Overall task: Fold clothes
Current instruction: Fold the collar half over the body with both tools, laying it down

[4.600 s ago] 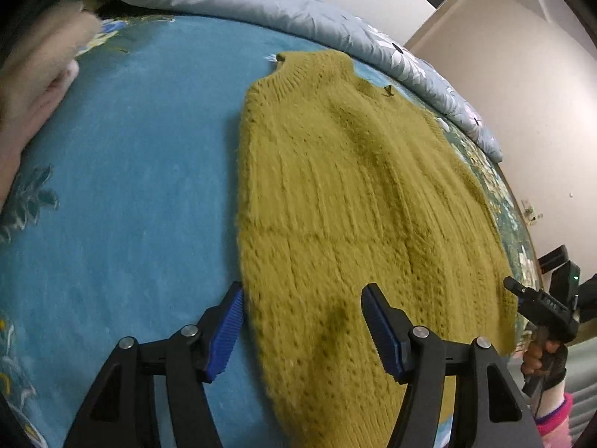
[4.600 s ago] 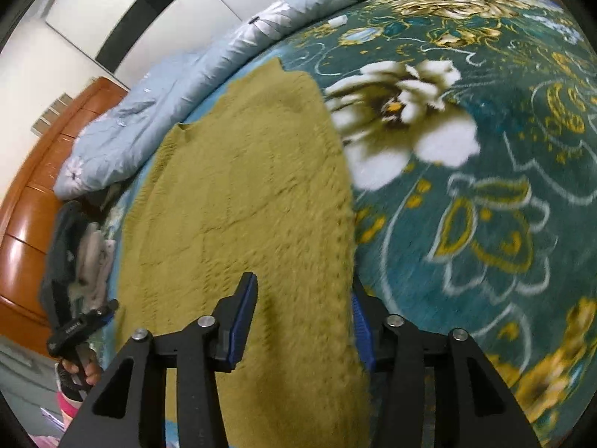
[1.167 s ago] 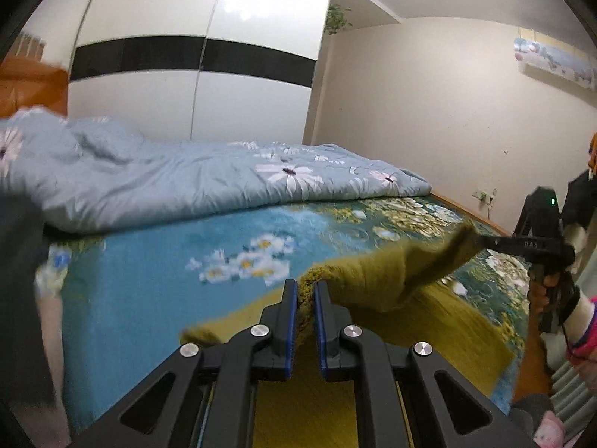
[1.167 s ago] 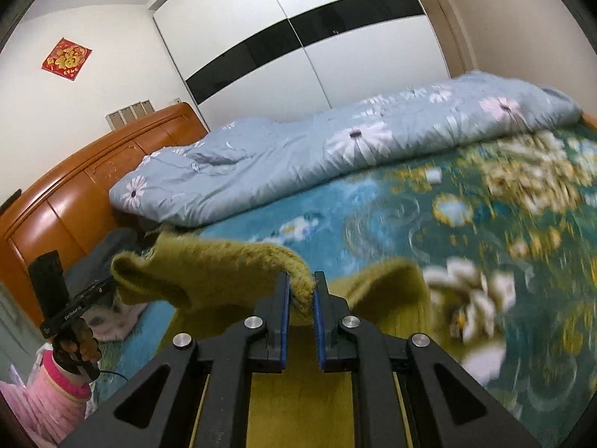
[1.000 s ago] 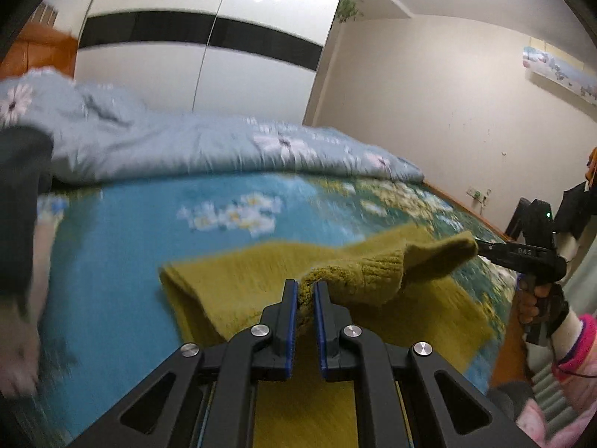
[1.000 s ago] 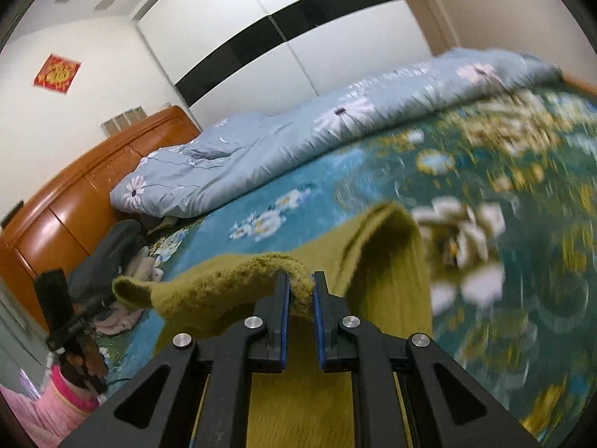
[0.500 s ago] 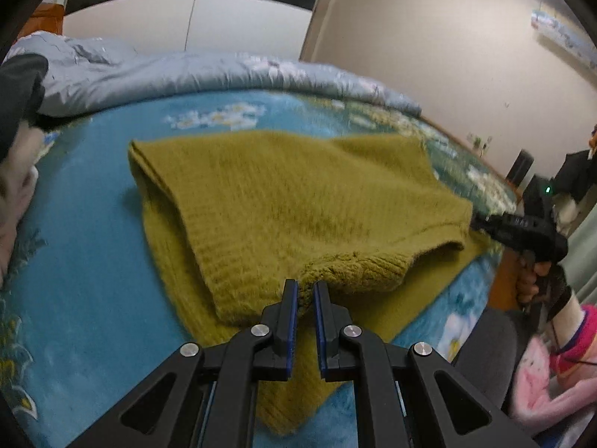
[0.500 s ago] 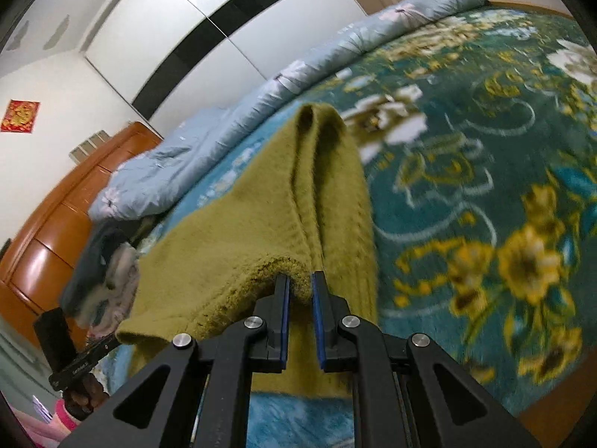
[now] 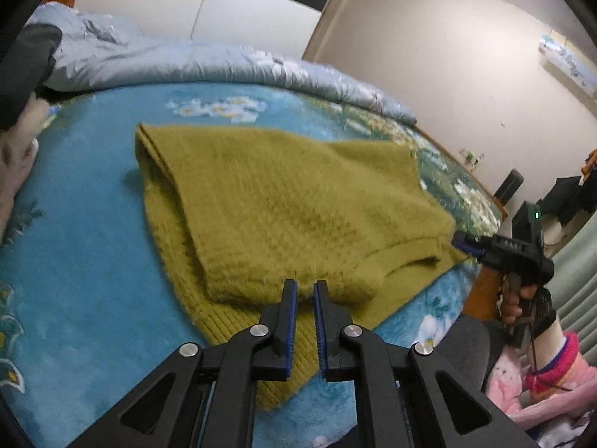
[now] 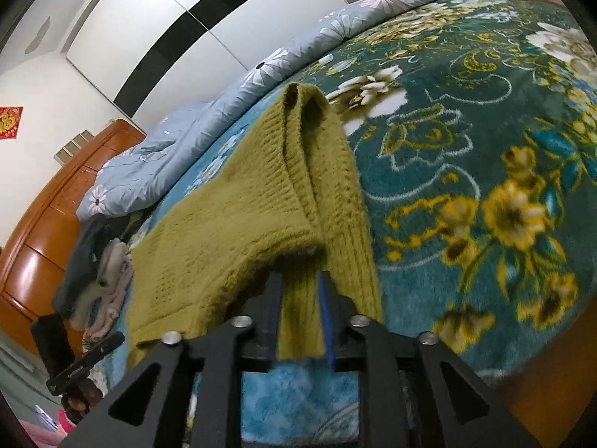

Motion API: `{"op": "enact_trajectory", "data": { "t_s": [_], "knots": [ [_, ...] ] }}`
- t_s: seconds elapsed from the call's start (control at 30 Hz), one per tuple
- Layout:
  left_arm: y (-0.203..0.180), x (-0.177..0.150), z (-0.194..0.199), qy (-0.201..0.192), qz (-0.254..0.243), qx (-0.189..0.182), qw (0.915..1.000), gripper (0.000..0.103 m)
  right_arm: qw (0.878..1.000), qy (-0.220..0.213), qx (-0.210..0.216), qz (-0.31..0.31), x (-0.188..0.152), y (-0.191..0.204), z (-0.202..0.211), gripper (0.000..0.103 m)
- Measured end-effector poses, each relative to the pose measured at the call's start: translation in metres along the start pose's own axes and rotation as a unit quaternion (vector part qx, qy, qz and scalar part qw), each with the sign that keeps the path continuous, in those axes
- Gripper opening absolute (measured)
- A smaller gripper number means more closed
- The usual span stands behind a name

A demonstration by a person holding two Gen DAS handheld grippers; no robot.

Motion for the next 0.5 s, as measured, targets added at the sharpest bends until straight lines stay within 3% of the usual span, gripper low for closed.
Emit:
{"op": "enact_trajectory", "data": {
  "t_s": [0.03, 0.07, 0.1, 0.2, 0.3, 0.5],
  "knots": [
    [0.001, 0.002, 0.002, -0.004, 0.003, 0.001, 1.0, 0.029, 1.0, -0.002, 0.009, -0.007, -0.001, 0.002, 0.002, 0.039],
    [0.004, 0.004, 0.0, -0.001, 0.011, 0.009, 0.9999, 0.047, 1.0, -0.006, 0.022, -0.016, -0.002, 0.004, 0.004, 0.045],
    [0.008, 0.005, -0.003, 0.003, 0.021, 0.016, 0.9996, 0.051, 0.999, -0.009, 0.036, -0.025, -0.002, 0.006, 0.004, 0.049],
    [0.021, 0.0, -0.017, 0.026, 0.067, 0.027, 0.9971, 0.051, 0.997, -0.005, 0.069, -0.047, -0.003, 0.013, -0.005, 0.05],
    [0.031, -0.006, -0.026, 0.055, 0.139, 0.009, 0.9887, 0.051, 0.994, 0.003, 0.087, -0.065, -0.004, 0.018, -0.016, 0.05],
    [0.038, 0.0, -0.04, 0.074, 0.275, -0.072, 0.9558, 0.058, 0.992, 0.008, 0.097, -0.075, 0.001, 0.029, -0.033, 0.051]
  ]
}}
Point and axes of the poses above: each gripper's, at about its wrist camera, not at the fingertips, and z roughly against the way its jaws point, y to its left, x to its top, the point moved 7 cm from there along -z, roughly the way its jaws point, and after that the axes turned 10 degrees about z, right-handed, at the moved point
